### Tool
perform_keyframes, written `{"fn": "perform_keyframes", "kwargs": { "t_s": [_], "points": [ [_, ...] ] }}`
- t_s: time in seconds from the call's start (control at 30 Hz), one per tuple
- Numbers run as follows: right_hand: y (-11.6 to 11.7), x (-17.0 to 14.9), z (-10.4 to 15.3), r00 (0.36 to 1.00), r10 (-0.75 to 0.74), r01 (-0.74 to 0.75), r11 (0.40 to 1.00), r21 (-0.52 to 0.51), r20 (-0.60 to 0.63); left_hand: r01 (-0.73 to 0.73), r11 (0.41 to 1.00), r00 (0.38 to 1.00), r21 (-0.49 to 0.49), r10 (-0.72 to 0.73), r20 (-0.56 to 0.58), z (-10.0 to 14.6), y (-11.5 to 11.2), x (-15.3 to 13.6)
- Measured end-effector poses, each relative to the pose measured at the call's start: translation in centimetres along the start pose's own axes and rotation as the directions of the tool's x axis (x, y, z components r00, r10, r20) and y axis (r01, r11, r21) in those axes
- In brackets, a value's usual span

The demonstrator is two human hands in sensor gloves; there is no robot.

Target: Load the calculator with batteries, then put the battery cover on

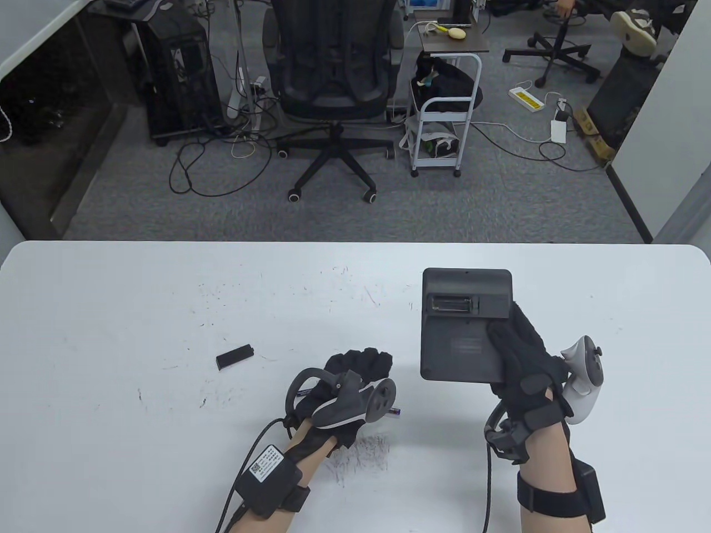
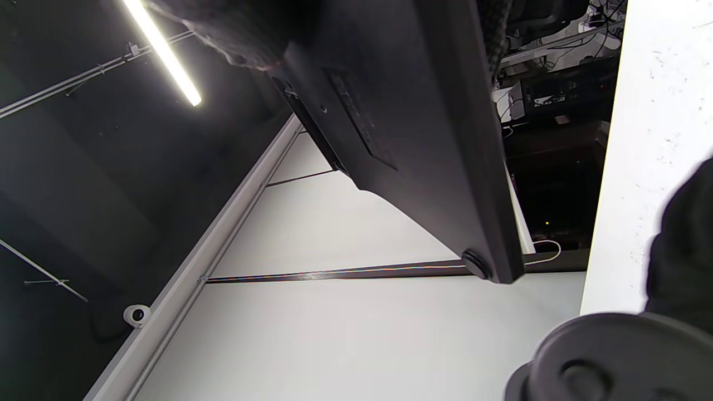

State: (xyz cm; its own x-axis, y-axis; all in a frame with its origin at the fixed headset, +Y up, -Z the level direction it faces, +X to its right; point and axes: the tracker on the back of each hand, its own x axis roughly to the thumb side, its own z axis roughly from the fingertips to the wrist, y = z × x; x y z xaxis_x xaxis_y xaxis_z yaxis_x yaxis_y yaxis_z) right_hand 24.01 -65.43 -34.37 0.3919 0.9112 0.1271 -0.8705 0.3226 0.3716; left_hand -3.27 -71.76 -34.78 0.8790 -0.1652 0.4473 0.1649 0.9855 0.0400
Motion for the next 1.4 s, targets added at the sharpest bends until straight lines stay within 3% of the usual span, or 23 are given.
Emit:
{"fn": "perform_keyframes", "kwargs": {
  "t_s": [0.27, 0.63, 1.4],
  "points": [
    [-0.1, 0.2, 0.2, 1.0, -0.007, 0.007, 1.0, 0.003, 0.008, 0.068, 0.989, 0.996, -0.134, -0.06, 0.069, -1.5, -1.9, 2.7],
    [-0.1, 0.2, 0.1, 1.0, -0.009, 0.009, 1.0, 0.008, 0.005, 0.156, 0.966, 0.986, -0.206, -0.139, 0.095, -2.6, -3.2, 4.6],
    [0.0, -0.1, -0.2, 1.0, 0.006, -0.006, 1.0, 0.004, -0.012, 0.262, 0.938, 0.962, -0.225, -0.236, 0.138, -2.8, -4.2, 6.0]
  ]
}}
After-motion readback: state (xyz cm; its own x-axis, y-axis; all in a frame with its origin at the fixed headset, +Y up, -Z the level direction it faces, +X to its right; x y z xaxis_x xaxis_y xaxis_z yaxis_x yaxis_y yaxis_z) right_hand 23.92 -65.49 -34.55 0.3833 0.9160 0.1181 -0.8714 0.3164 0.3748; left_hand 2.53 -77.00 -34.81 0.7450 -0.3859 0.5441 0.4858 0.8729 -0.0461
